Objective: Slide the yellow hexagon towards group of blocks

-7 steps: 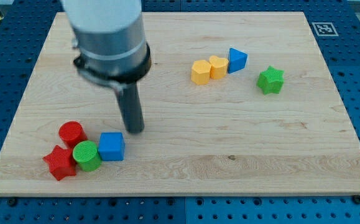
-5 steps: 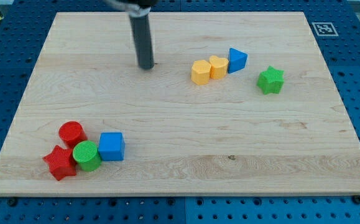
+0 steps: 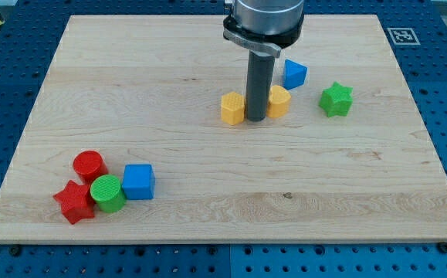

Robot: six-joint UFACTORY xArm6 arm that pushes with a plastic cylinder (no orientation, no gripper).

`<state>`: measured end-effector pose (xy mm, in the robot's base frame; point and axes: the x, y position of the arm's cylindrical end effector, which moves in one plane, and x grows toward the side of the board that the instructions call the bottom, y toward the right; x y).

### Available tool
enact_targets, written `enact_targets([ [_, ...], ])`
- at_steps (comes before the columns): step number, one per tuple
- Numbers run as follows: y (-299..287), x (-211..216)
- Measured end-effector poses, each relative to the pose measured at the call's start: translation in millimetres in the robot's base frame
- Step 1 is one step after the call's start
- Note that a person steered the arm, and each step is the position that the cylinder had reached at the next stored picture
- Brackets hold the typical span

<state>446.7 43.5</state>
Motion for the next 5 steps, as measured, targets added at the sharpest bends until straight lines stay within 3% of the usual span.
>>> enact_targets([
  [3, -0.8, -21.1],
  [5, -47.2, -20.0],
])
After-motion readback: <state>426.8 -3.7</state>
